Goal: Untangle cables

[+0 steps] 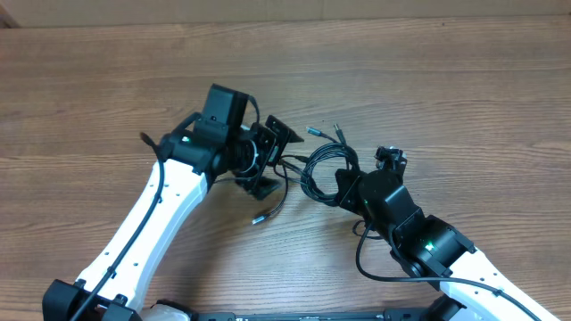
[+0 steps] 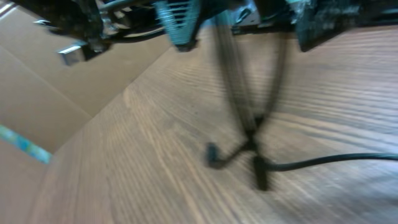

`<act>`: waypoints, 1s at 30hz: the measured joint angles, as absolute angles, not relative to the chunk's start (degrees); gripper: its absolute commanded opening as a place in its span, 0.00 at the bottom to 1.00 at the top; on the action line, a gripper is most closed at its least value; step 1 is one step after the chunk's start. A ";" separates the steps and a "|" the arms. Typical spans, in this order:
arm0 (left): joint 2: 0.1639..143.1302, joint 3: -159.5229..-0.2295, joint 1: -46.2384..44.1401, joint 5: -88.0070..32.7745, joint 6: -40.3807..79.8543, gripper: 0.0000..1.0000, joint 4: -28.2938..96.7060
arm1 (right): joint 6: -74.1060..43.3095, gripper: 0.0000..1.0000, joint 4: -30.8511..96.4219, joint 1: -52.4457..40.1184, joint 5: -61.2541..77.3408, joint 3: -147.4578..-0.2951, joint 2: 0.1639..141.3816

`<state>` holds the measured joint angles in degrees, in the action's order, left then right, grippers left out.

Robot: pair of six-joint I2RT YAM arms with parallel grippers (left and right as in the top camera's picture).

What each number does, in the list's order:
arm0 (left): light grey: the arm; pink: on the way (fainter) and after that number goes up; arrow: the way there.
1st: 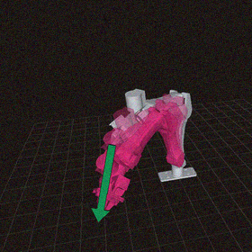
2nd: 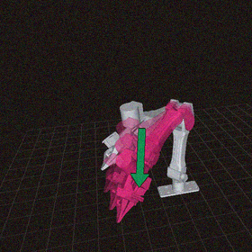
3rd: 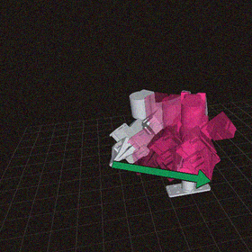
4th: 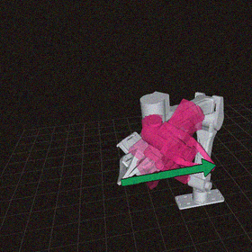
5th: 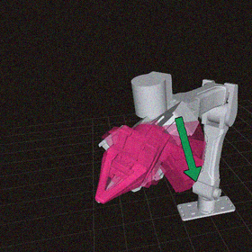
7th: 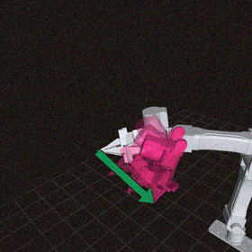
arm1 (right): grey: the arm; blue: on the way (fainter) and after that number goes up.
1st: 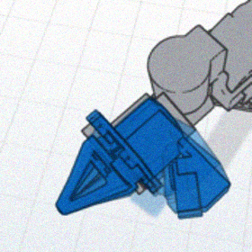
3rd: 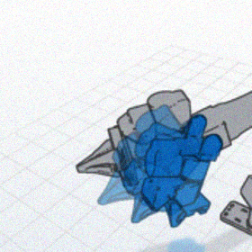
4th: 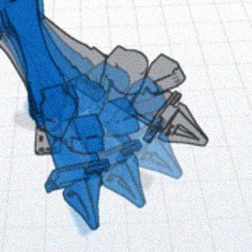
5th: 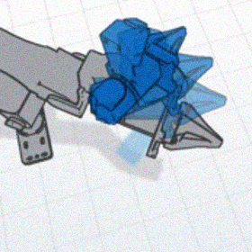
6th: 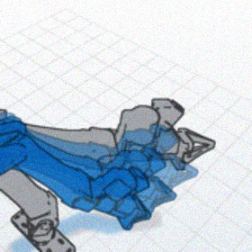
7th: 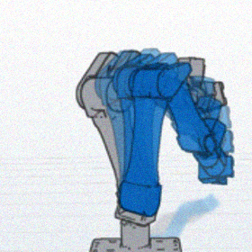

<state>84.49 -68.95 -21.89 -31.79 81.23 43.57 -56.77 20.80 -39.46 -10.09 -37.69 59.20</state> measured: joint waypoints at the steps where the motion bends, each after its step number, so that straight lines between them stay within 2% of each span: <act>1: 84.49 -68.95 -22.33 -31.31 81.65 0.49 43.51 | -56.77 0.04 20.80 -39.46 -9.54 -37.69 59.20; 6: 84.62 -68.95 -22.90 -29.23 79.96 0.04 45.23 | -56.62 0.04 20.73 -39.46 -8.71 -37.69 59.20; 19: 86.48 -68.99 -24.56 -19.75 61.28 0.04 52.56 | -52.49 0.04 27.35 -40.03 -5.45 -37.69 59.20; 30: 86.50 -68.95 -25.63 -22.11 44.80 0.04 42.15 | -56.62 0.04 28.32 -39.35 2.63 -37.76 61.08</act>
<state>86.50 -68.95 -25.63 -22.11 44.80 42.15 -56.62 28.32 -39.35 2.63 -37.76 61.08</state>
